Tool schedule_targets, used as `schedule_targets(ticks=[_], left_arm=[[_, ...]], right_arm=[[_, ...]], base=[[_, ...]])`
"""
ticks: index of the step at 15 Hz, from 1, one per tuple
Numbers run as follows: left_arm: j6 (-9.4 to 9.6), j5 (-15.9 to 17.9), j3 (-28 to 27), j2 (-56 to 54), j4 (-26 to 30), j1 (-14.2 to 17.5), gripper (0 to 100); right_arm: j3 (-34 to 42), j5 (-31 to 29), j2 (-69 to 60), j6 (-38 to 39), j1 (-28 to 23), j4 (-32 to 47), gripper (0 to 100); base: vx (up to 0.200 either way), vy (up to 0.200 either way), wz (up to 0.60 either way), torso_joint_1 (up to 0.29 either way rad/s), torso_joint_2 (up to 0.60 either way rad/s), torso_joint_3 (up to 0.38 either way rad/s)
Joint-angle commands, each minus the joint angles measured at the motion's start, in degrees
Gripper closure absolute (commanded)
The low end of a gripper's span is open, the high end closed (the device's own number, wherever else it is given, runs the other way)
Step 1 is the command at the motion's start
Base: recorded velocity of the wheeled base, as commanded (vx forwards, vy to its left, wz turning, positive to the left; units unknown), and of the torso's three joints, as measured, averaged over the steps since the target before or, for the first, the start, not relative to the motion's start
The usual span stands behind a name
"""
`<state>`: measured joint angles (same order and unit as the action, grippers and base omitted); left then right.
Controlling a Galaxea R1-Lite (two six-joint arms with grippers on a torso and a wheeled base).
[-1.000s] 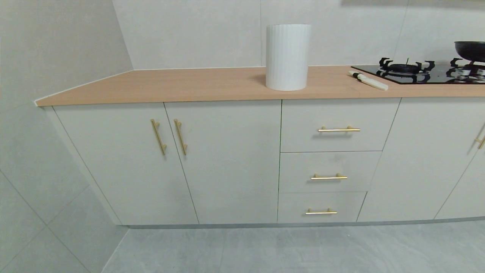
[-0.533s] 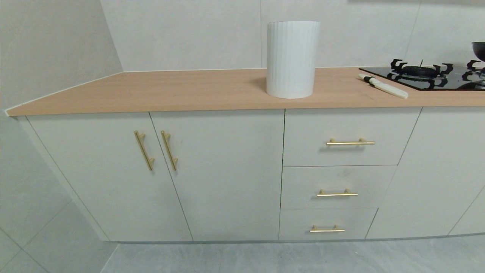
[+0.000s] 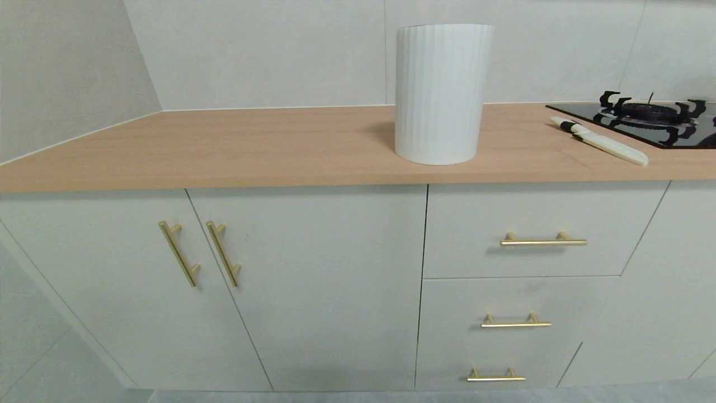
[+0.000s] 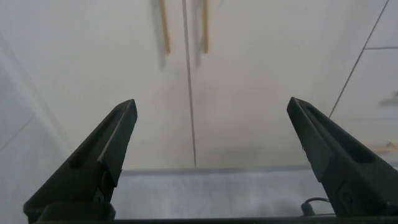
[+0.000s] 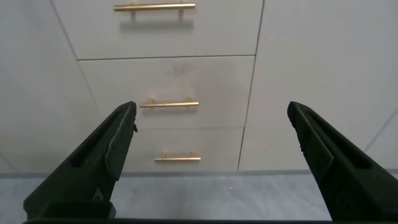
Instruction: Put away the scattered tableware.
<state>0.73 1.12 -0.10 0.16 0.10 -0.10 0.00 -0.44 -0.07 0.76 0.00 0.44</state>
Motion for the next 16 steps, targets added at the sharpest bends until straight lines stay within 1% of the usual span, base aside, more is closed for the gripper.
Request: schedule_targets(ticks=[1,6,16], left_arm=[[0.06,0.0,0.0,0.0,0.0,0.0,0],[0.06,0.0,0.0,0.0,0.0,0.0,0],[-0.03,0.0,0.0,0.0,0.0,0.0,0]], right_arm=[[0.0,0.0,0.1,-0.1,0.0,0.0,0],[0.0,0.0,0.1,0.0,0.0,0.0,0],[0.0,0.0,0.1,0.2,0.0,0.0,0]], base=[[0.2,0.0,0.0,0.002,0.0,-0.002],[0.2,0.0,0.0,0.002,0.0,0.0],[0.0,0.0,0.0,0.0,0.0,0.0]])
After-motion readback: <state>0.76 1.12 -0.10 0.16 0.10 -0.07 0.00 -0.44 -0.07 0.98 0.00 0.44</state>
